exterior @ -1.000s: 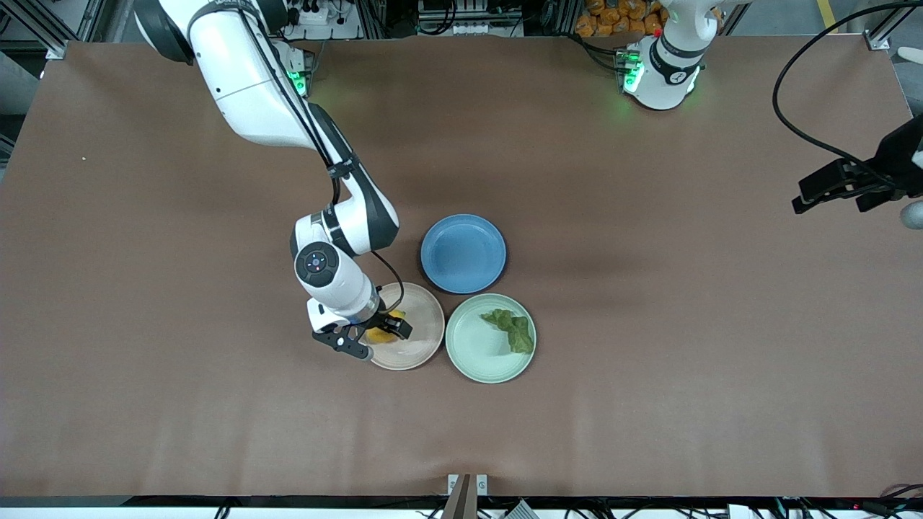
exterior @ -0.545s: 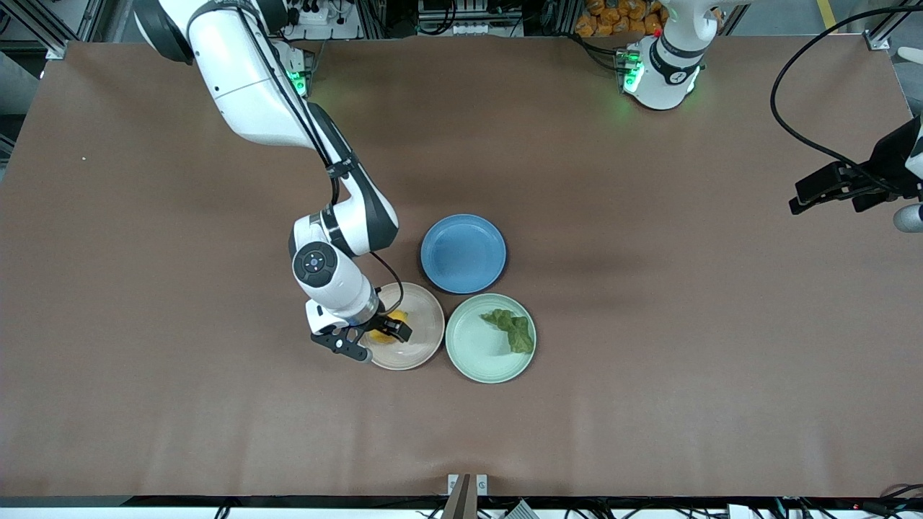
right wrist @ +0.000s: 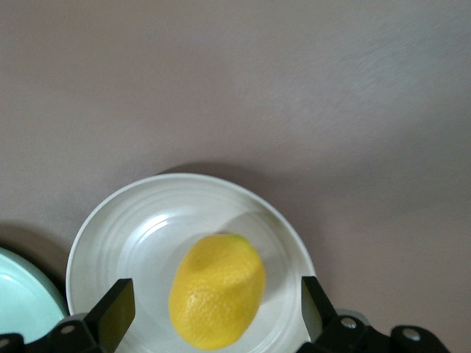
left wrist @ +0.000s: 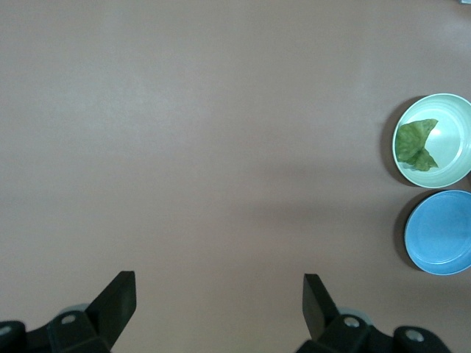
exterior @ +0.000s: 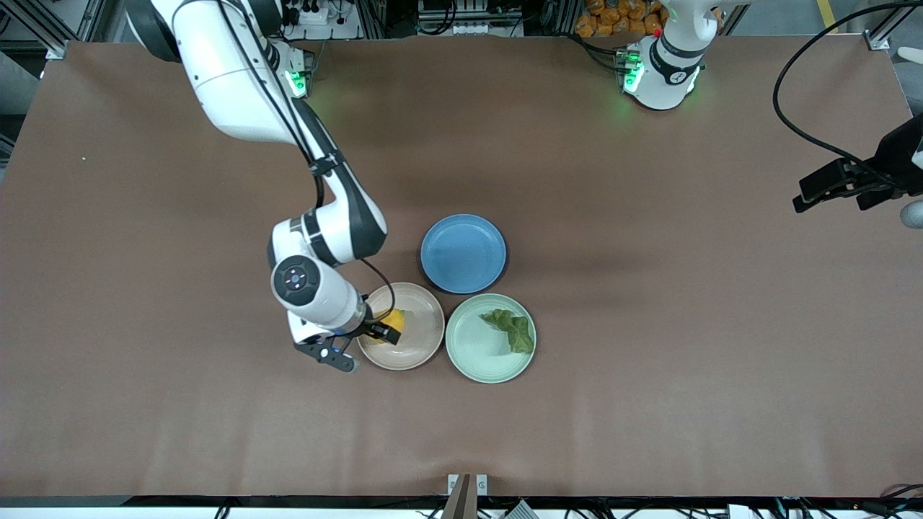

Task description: Place lemon and lettuce in plates

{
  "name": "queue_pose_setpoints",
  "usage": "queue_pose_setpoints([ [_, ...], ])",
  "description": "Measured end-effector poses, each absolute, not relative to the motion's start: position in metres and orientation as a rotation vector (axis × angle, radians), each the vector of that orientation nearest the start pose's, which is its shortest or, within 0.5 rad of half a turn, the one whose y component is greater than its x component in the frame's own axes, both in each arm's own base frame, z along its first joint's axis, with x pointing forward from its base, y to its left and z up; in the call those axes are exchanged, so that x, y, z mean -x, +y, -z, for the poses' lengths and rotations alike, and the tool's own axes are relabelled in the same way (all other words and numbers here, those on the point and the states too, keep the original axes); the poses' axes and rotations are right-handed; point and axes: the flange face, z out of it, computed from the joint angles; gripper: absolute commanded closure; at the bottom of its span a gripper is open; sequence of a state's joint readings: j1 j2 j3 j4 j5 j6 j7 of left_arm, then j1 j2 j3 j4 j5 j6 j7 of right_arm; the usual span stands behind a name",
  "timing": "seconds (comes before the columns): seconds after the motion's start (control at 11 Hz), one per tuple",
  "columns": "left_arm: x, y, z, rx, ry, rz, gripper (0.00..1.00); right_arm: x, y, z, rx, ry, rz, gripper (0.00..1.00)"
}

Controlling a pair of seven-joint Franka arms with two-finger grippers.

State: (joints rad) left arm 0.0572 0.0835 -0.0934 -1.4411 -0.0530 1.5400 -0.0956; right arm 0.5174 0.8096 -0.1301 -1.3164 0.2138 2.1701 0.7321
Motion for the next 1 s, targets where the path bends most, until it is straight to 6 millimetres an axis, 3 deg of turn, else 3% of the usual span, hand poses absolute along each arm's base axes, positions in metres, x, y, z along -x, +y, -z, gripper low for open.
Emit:
queue_pose_setpoints([
  [0.18,-0.574,-0.024,-0.642,3.201,-0.094,0.036,0.0,-0.69,0.286,-0.27,3.003,0.645,-0.066,0.0],
  [0.55,-0.574,-0.001,-0.645,3.197,-0.156,0.055,0.0,-0.704,0.24,-0.297,3.08,0.437,-0.112,0.0],
  [1.0,-0.575,-0.003,-0.646,3.198,-0.152,0.072,0.0,-0.715,0.156,-0.323,3.165,0.14,-0.179,0.0],
])
